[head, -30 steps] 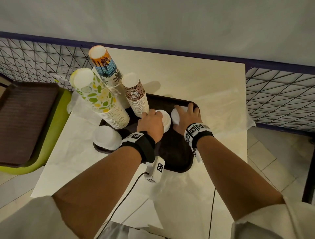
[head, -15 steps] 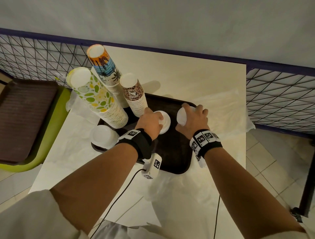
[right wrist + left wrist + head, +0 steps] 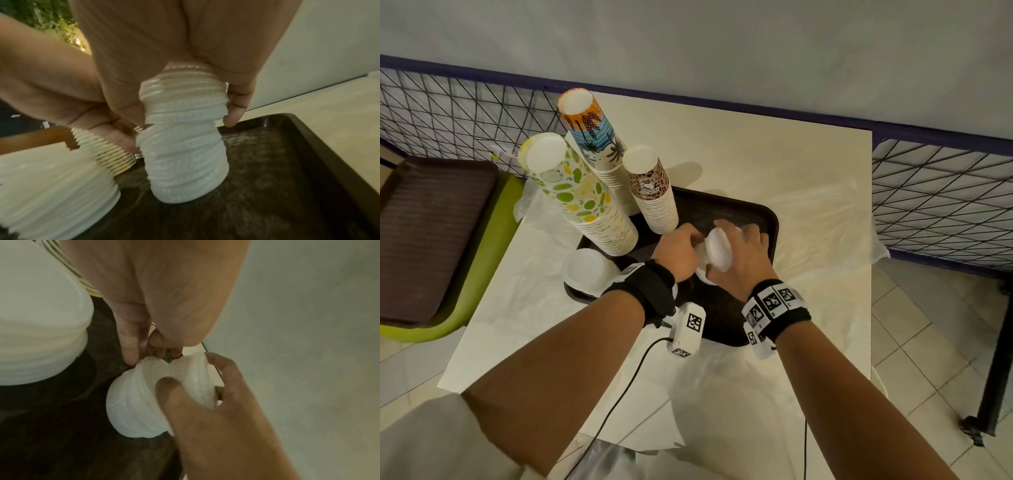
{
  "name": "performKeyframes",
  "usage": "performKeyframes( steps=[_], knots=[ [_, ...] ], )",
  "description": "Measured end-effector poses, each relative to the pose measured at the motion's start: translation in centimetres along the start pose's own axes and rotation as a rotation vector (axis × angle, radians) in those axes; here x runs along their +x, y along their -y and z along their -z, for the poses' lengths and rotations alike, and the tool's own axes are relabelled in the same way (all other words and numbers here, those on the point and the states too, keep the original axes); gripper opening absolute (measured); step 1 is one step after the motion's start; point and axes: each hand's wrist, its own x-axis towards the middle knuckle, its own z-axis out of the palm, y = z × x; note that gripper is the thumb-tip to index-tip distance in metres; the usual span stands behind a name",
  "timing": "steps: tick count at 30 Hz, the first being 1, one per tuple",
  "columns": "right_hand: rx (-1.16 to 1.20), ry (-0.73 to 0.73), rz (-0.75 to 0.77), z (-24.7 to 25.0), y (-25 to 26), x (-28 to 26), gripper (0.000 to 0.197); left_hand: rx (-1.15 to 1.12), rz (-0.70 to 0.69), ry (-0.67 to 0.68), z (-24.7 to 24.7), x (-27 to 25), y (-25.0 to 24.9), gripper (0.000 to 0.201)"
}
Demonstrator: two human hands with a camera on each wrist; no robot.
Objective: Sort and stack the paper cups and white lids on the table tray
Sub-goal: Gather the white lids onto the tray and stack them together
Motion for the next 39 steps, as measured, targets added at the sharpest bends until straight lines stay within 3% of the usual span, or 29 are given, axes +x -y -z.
performKeyframes(
  steps=[5,7,10,14,18,20,24,34,39],
  knots=[
    [-0.143,-0.007,0.103,-1.3,0.4,-0.6,0.09,-0.408,0.154,-0.03,0.7,0.0,-0.6,0.022],
    [-0.192,0.007,0.134,-1.4,0.7,-0.6,0.084,-0.452,0.183,-0.015,0.7,0.0,-1.0,0.022],
    [-0.144,0.07,0.084,-1.4,0.7,-0.4,0.086,-0.398,0.174,0.033,0.5,-0.1,-1.0,0.039],
    [0.216,0.147,0.025,-0.8,-0.2,-0.5,0.107,-0.223,0.131,0.089,0.3,-0.4,-1.1,0.058],
    [0.752,0.161,-0.194,-0.9,-1.1,-0.3,0.08,-0.085,0.108,0.073,0.1,-0.1,-1.8,0.043],
    [0.679,0.13,-0.281,-1.1,-0.8,0.0,0.06,-0.079,0.127,0.082,0.0,-0.1,-2.1,0.042],
    [0.469,0.136,-0.371,-1.4,-0.1,0.3,0.058,-0.096,0.186,0.118,-0.2,-0.2,-2.6,0.047],
    [0.597,0.08,-0.405,-0.9,-1.1,-2.5,0.044,-0.117,0.331,0.187,-2.5,-1.8,-3.6,0.065],
    [0.572,0.078,-0.389,-1.1,-1.8,-4.9,0.047,-0.218,0.336,0.176,-4.2,-3.0,-2.9,0.062]
  ],
)
